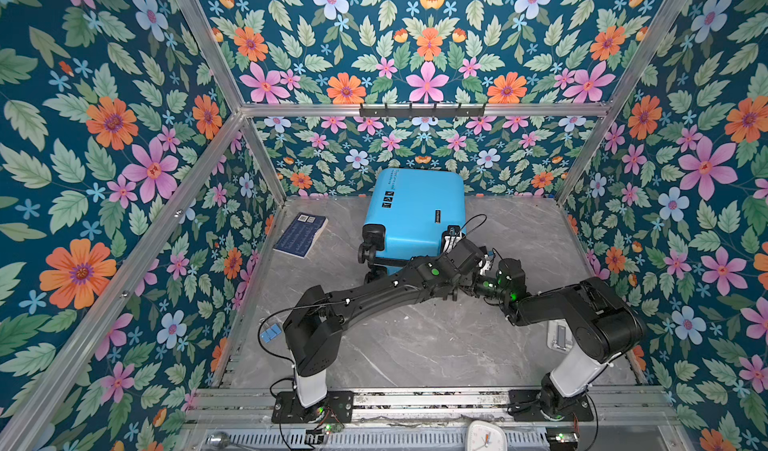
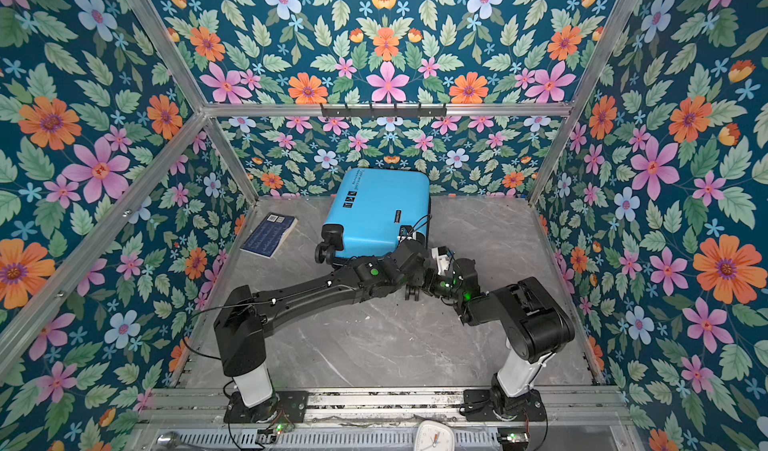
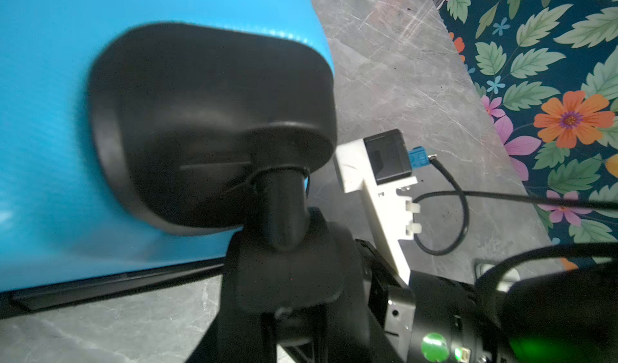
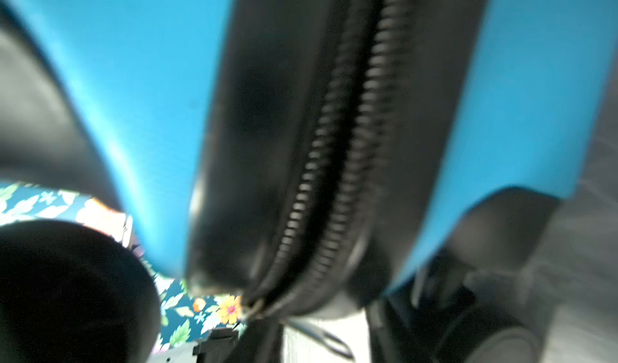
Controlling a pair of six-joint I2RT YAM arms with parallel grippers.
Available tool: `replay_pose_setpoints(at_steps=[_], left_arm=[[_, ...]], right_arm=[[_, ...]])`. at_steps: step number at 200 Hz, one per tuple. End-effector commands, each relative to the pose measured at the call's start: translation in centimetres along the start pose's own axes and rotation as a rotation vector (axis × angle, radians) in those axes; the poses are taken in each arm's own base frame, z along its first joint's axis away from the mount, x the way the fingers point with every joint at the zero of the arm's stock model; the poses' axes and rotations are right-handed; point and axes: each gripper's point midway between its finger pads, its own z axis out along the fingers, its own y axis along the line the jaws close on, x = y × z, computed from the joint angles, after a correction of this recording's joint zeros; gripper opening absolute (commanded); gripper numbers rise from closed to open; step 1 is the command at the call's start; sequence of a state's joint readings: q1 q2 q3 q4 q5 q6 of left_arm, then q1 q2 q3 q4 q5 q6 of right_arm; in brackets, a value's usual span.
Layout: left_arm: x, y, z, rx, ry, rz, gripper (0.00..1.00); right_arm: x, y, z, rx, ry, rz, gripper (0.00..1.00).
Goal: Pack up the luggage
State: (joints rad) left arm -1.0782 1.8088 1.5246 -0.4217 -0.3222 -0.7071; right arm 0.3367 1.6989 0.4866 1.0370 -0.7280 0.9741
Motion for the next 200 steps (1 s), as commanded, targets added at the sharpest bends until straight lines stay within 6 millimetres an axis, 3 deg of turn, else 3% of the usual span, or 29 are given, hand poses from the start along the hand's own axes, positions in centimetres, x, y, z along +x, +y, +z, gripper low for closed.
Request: replay_pose_setpoints(at_steps=[1, 86, 125, 131, 160, 200], left_arm=[[-0.7, -0.2, -0.4, 0.013, -0.016, 0.016, 0.00], [-0.5, -0.3, -0.3, 0.015, -0.012, 0.017, 0.00], [-0.4, 0.0, -0.4, 0.010, -0.011, 0.018, 0.00], [-0.4, 0.1, -0.4, 0.007, -0.013, 0.017, 0.00], [-0.2, 0.7, -0.7, -0.006, -0.015, 0.019, 0.00], [-0.1, 2.3, -1.6, -0.038, -0.033, 0.016, 0.00]], right_arm=[[-0.9, 1.5, 0.0, -0.055, -0.029, -0.028, 0.29], [-0.8, 2.0, -0.4, -0.058, -0.034, -0.026, 0.14], [-0.8, 1.5, -0.2, -0.035, -0.027, -0.014, 0.00], [-1.2, 2.6, -0.6, -0.052, -0.039, -0.034, 0.00], [-1.4, 2.4, -0.7, -0.033, -0.046, -0.023, 0.00], [-0.8, 0.4, -1.9, 0.074, -0.061, 0.027, 0.00]])
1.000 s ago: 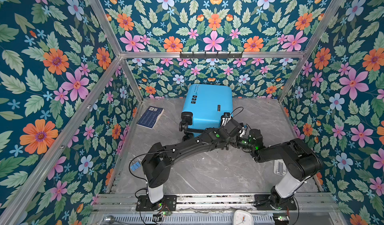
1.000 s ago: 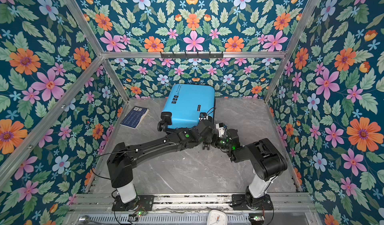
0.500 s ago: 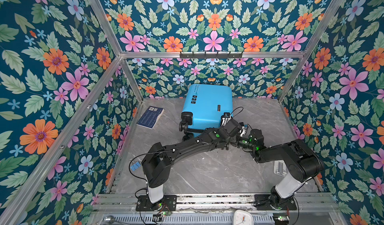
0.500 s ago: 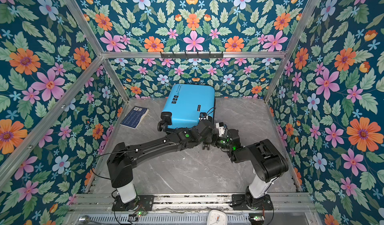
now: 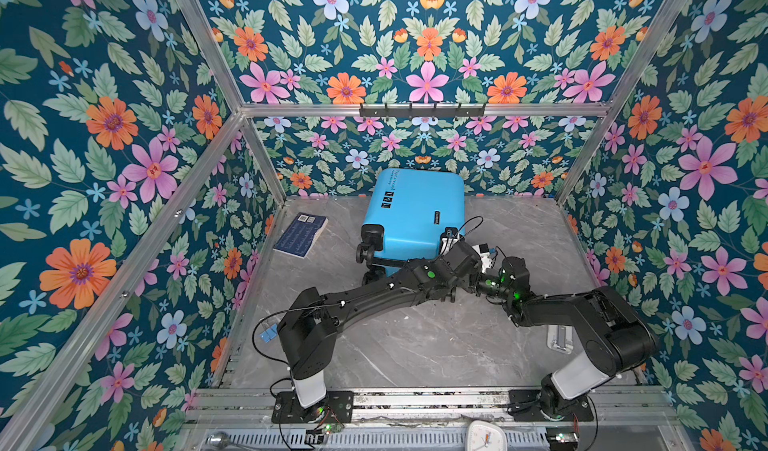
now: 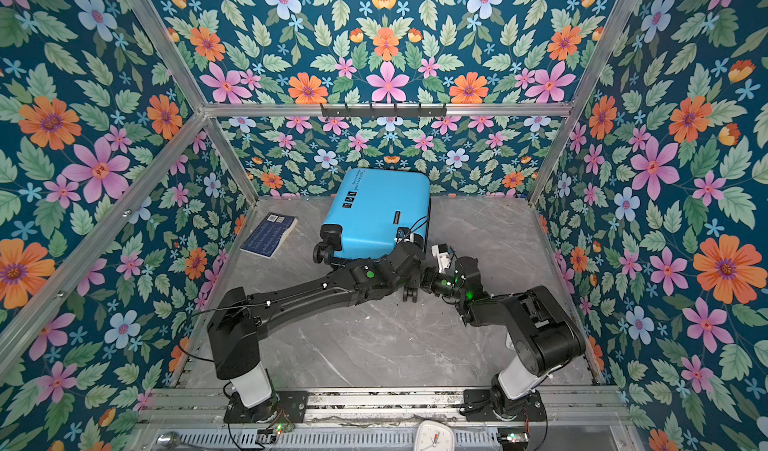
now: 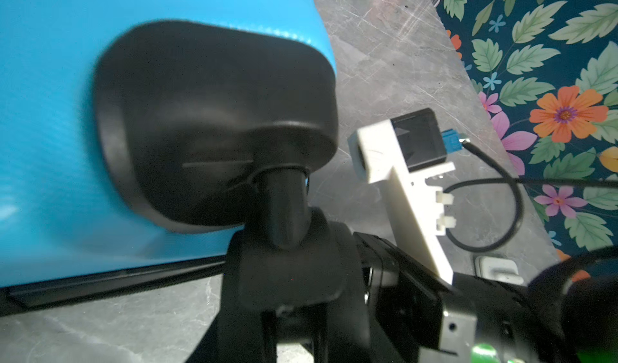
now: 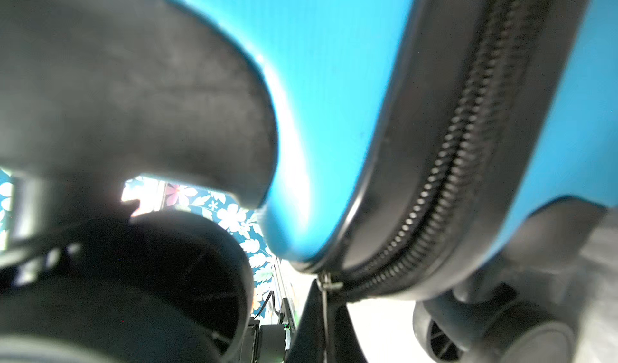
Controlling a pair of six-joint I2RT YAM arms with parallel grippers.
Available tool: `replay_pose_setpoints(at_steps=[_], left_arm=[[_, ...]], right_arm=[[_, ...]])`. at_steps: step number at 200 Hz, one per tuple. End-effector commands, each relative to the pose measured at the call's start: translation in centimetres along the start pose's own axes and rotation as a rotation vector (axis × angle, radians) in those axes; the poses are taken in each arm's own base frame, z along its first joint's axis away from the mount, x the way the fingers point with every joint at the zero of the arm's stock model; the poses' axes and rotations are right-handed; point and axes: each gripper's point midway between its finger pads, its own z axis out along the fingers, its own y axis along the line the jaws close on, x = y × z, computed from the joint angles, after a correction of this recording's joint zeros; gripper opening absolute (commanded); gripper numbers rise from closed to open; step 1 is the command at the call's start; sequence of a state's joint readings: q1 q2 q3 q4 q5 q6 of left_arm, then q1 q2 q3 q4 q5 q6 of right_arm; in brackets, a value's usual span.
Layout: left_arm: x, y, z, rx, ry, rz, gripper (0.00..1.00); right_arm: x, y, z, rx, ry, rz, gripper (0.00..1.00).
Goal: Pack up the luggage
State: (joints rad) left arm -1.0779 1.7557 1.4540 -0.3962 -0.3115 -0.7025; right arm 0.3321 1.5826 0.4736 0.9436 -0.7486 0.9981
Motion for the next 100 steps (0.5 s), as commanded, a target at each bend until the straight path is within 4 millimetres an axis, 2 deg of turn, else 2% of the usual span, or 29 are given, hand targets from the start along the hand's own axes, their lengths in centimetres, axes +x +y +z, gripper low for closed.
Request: replay_pose_setpoints(at_steps=[1, 100], left_arm=[[-0.7, 1.7, -0.9, -0.052, -0.036, 0.014, 0.00], [-1.2, 3.9, -2.7, -0.077, -0.068, -0.005, 0.00]], right_arm=[[-1.0, -1.6, -0.9, 0.090, -0.073, 0.008, 0.00], [-0.6, -2.6, -3.6, 0.218, -0.126, -0.004, 0.00]])
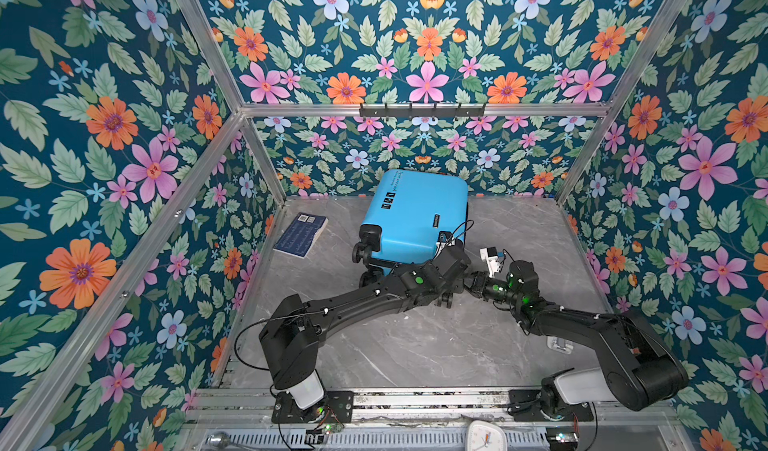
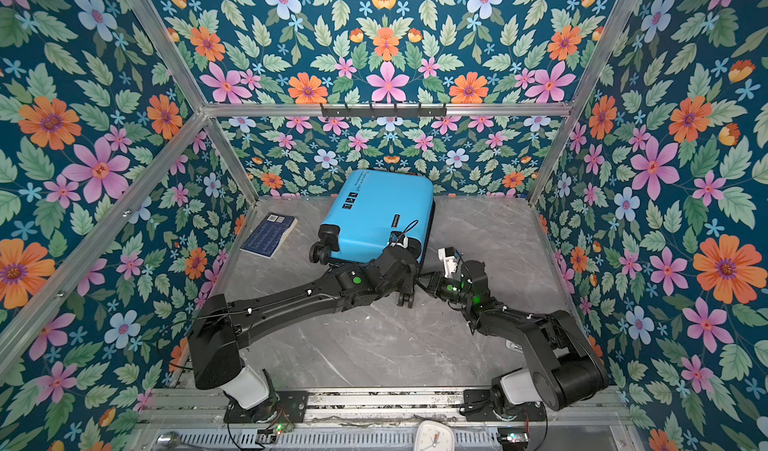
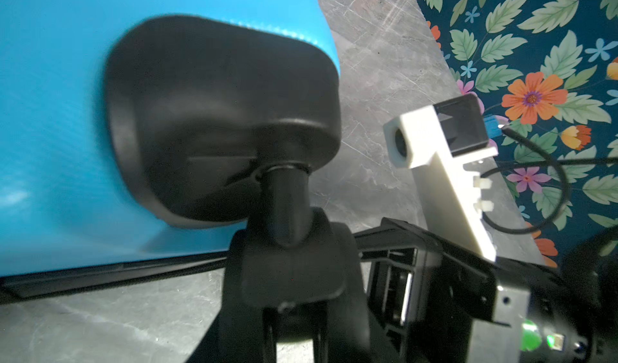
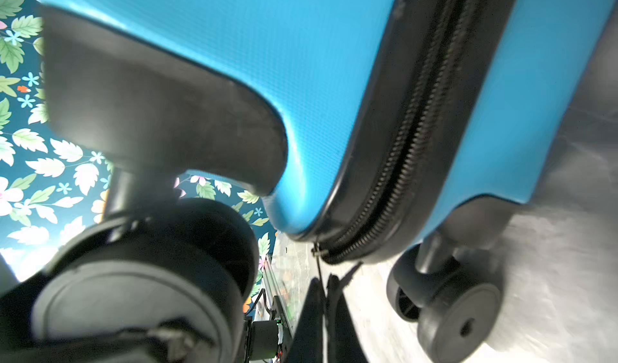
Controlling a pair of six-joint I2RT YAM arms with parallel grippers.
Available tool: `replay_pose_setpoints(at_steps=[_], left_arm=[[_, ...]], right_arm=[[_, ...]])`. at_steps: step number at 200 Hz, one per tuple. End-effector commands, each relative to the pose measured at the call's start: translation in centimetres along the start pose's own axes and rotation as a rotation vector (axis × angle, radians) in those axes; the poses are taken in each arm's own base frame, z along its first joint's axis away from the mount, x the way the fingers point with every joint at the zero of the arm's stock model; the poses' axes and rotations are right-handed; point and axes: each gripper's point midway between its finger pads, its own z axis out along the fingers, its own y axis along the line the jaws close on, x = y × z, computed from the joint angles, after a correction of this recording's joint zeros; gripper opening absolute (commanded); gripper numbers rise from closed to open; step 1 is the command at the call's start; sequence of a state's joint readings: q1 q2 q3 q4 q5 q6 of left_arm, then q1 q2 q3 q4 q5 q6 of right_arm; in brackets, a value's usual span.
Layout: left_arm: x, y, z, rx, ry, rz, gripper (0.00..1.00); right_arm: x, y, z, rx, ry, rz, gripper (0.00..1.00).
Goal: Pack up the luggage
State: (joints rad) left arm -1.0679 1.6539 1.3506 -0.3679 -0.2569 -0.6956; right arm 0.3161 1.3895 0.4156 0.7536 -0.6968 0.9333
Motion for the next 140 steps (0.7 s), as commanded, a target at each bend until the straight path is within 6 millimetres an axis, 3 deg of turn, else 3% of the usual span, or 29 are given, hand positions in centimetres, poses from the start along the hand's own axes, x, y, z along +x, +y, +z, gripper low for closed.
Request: replay_pose_setpoints(at_steps=[1, 83, 102, 118, 140], left_arm=[[-1.8, 3.0, -1.0, -0.129, -0.081, 0.005, 0.00], [-2.0, 2.4, -1.1, -0.096, -0.088, 0.003, 0.00], [-2.3, 1.8, -1.2, -0.069, -0.094, -0.004, 0.00], [-2.8, 1.1, -1.5, -0.038, -0.105, -0.006, 0.00], [-3.7, 0.1, -2.0, 0.006, -0.124, -0.010, 0.00]], right_arm=[[-1.1, -3.1, -0.9, 0.151, -0.088, 0.021, 0.00], [-0.7, -1.5, 0.3, 0.046, -0.009, -0.002, 0.00], [-0.5, -1.2, 0.1, 0.026, -0.016, -0.017, 0.31], [-0.2, -0.4, 0.0, 0.013, -0.010, -0.053, 0.47], [0.9, 0.8, 0.4, 0.047, 0.023, -0.139, 0.61]])
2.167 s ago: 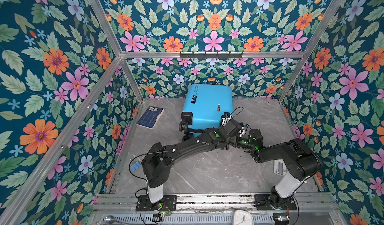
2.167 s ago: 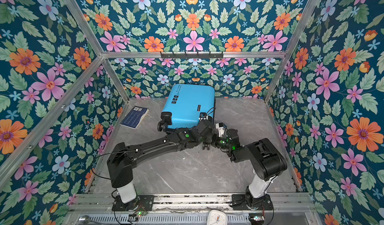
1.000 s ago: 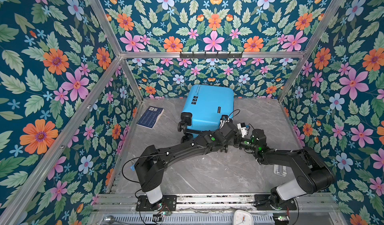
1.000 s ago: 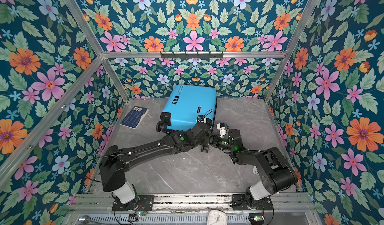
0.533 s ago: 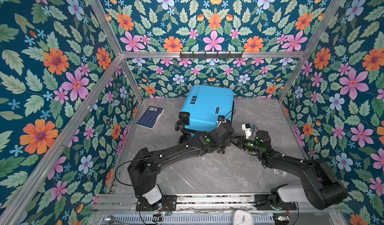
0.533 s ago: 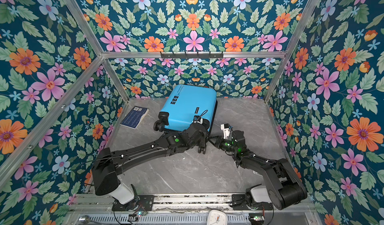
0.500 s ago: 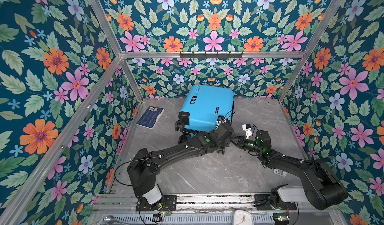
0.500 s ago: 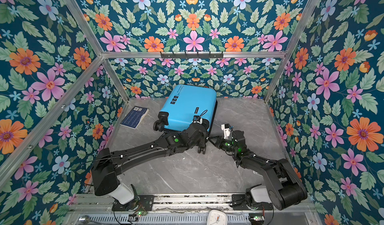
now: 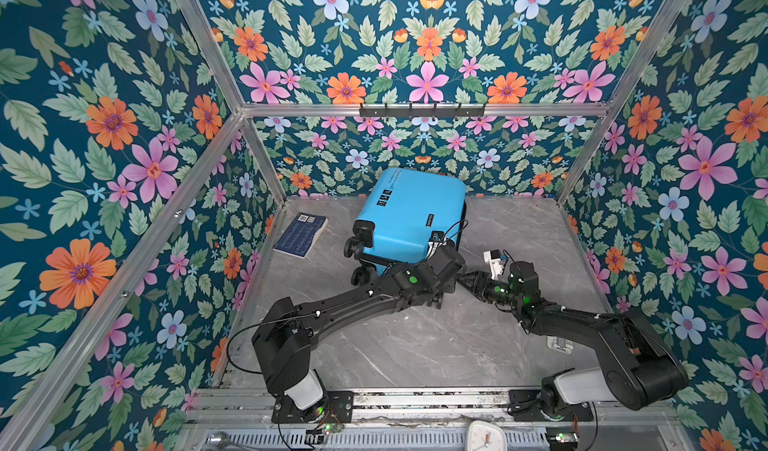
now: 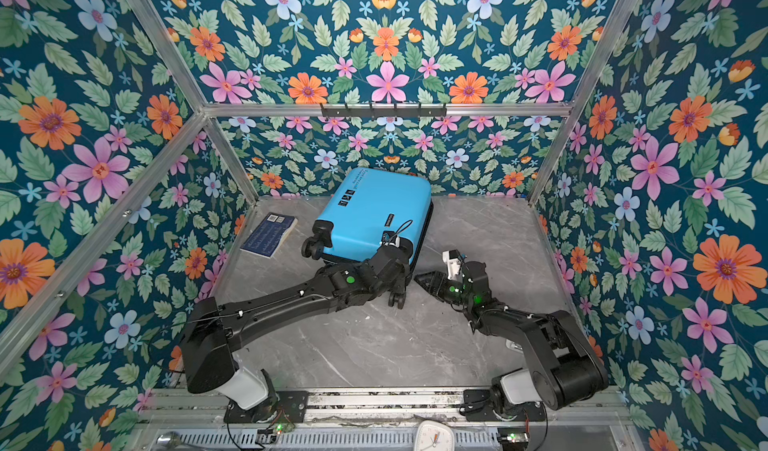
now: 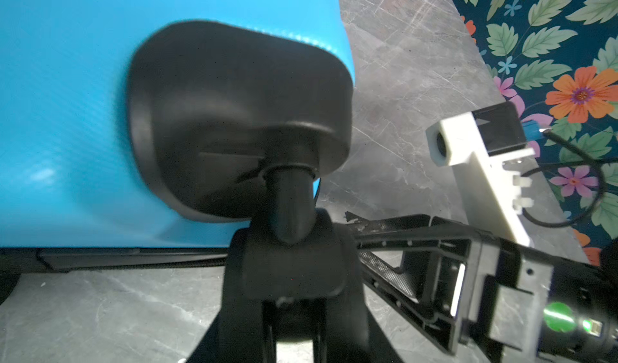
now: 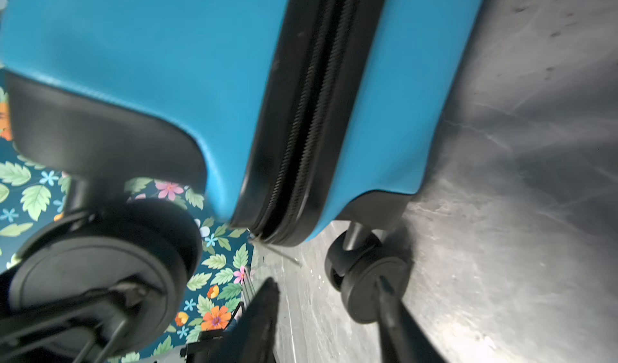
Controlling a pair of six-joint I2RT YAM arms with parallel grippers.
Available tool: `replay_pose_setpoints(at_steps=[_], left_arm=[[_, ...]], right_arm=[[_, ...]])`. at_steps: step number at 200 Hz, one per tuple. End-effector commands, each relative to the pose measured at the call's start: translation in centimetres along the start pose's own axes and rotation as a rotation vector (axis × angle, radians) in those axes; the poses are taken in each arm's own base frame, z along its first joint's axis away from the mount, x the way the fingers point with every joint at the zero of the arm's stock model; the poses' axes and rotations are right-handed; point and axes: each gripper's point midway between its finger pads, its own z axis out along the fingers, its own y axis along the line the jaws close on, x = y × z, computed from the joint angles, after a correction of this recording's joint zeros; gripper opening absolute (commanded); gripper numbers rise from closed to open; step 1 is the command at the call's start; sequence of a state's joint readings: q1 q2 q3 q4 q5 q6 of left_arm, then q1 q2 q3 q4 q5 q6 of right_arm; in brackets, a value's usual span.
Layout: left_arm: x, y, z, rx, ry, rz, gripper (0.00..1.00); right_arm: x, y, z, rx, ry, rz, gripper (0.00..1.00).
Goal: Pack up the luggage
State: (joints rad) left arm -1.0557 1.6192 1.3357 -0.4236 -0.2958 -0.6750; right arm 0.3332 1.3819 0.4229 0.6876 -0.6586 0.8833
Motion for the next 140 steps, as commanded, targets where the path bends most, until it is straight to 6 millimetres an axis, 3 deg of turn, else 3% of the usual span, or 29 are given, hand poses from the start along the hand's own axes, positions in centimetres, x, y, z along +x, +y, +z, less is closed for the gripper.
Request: replay_pose_setpoints(at_steps=[1, 27, 64, 76, 98, 126, 140], left_arm=[[-3.7, -1.7, -1.2, 0.065, -0.123, -0.038, 0.00], [-4.8, -2.7, -2.0, 0.109, -0.140, -0.042, 0.00], [-5.9, -3.8, -2.7, 0.148, -0.159, -0.036, 0.00], [-6.1, -4.0, -2.7, 0.148, -0.163, -0.029, 0.00], [-6.2, -4.1, -2.7, 0.151, -0.164, -0.018, 0.00], [-6.4, -4.3, -2.4, 0.153, -0.171, -0.006, 0.00], [-6.6, -4.6, -2.2, 0.159, -0.176, 0.000, 0.00]], right_arm=[[0.4, 1.6, 0.1, 0.003, 0.014, -0.119, 0.62], [0.9, 2.1, 0.0, 0.044, 0.014, -0.172, 0.66], [1.1, 1.4, -0.4, 0.094, 0.021, -0.197, 0.63], [1.0, 1.0, -0.8, 0.124, 0.012, -0.206, 0.70], [0.3, 0.5, -1.9, 0.219, -0.019, -0.254, 0.98], [-1.9, -1.0, -3.9, 0.410, -0.106, -0.297, 0.99], [-2.6, -0.9, -4.3, 0.424, -0.144, -0.358, 0.99]])
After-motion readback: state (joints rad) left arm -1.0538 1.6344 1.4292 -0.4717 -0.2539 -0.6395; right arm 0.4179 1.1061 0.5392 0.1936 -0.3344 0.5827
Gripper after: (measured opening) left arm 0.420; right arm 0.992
